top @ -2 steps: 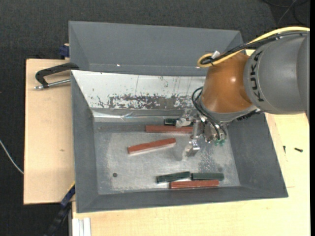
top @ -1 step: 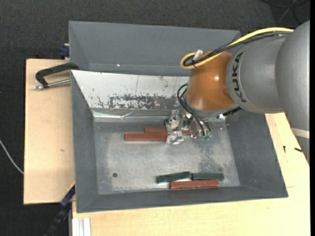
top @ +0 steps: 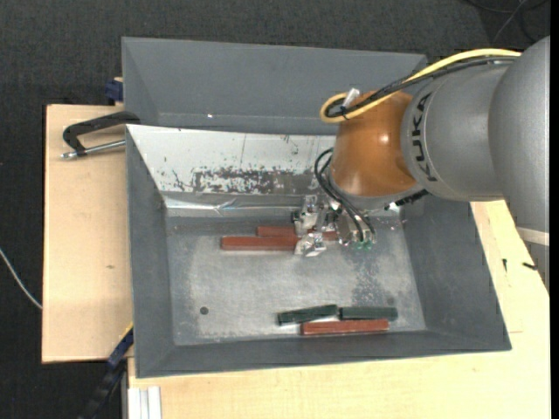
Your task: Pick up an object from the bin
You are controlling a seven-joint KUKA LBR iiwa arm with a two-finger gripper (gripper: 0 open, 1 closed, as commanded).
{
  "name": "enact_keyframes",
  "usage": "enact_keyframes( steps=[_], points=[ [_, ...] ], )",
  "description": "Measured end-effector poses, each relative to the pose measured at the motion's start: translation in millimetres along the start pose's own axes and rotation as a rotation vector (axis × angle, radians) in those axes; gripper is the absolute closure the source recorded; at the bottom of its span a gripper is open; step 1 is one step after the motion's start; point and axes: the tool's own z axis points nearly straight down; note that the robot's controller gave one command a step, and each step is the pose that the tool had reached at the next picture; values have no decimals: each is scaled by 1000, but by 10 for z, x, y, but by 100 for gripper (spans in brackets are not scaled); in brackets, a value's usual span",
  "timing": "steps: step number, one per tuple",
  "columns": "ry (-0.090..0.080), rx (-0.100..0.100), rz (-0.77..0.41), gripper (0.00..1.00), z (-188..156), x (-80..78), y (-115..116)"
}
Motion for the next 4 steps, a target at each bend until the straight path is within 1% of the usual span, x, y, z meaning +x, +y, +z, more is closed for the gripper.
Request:
enact_keyframes(
  steps=[1,2,3,4],
  points=[
    [26,-3,76,100,-1627,-111,283],
    [31,-3,77,100,-1605,-99,281],
    [40,-2,107,0,-638,375,372],
    [35,-2,106,0,-655,361,371]
  ],
)
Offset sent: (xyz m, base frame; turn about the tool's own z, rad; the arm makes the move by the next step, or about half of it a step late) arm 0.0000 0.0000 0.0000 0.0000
